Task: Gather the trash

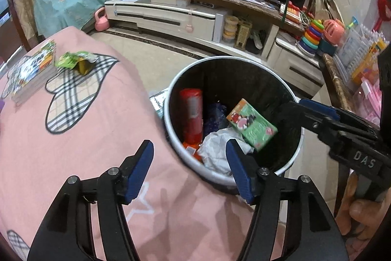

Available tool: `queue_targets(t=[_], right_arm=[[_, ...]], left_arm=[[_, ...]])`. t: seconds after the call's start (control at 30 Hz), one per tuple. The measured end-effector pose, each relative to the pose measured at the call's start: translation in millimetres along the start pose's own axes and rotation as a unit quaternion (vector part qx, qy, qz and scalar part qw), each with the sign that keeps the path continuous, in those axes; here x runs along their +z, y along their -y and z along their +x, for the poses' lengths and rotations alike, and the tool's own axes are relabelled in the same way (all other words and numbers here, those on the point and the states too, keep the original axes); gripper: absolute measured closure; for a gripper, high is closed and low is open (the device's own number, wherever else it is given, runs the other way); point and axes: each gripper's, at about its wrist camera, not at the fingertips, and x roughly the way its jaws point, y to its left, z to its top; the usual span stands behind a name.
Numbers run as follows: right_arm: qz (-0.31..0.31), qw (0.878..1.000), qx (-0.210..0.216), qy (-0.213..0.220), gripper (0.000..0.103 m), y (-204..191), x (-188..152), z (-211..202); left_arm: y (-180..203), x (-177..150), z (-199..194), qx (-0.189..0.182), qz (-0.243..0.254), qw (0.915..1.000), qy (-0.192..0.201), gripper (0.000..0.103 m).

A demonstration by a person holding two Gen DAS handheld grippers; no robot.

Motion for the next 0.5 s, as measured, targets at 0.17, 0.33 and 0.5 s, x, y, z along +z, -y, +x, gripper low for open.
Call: queue_targets(t=[0.17, 0.33, 0.5], right_arm=[[0.004, 1.0, 0.001, 0.022, 0.039, -10.4, -7.0, -16.0], [0.014, 0.999, 0.011, 0.042, 0.021, -21.9, -21.7, -32.1], [0.03, 0.998, 0.022, 0.059, 0.007, -32.6, -43.6, -46.5]], left_arm=[[-15.2, -15.5, -18.0, -0.002, -0.023, 0.9996, 0.013, 0.038], [-30.9, -39.3, -37.2, -0.004, -0.049, 0.9983, 0.031, 0.036], [-43.7, -68.2, -52.2, -0.004, -0.074, 0.9964, 0.042, 0.034]])
